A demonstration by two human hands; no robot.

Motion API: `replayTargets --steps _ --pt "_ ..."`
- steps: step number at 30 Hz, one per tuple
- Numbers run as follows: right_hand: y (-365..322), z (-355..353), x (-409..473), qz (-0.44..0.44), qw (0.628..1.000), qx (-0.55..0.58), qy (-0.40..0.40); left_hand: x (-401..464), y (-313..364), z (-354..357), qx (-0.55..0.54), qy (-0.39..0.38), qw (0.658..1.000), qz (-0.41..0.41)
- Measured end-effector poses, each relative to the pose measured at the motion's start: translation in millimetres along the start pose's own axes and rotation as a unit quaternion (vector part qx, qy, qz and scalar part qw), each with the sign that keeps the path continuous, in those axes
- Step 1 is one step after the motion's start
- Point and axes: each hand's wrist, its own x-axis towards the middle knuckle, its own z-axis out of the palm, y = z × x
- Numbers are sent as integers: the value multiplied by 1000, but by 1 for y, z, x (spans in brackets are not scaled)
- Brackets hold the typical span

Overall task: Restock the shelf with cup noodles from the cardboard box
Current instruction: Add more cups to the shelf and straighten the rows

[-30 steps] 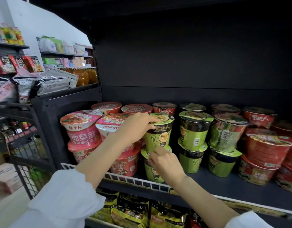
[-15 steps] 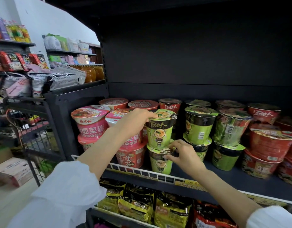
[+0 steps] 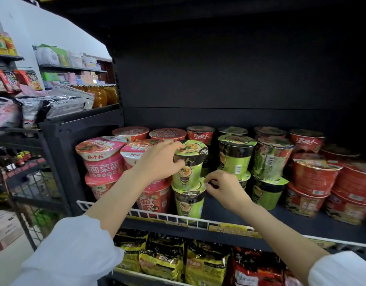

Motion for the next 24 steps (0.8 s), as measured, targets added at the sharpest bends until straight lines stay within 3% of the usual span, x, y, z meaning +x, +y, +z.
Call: replayTargets --steps 8,11,14,17,20,24 --pt "15 -83 57 -85 990 -27 105 37 39 2 34 9 997 -68" --pt "35 -94 87 -85 986 -144 -16 63 56 12 73 -19 993 -85" --pt "50 -96 102 -94 957 -240 -132 82 76 22 115 -21 990 -79" --pt "58 -100 109 -125 946 -252 -160 92 95 38 114 3 992 -51" --pt "62 -109 112 -139 935 -256 -202 94 105 63 48 28 998 -35" --pt "69 -112 111 -160 931 -260 -200 90 105 91 -19 24 996 -87"
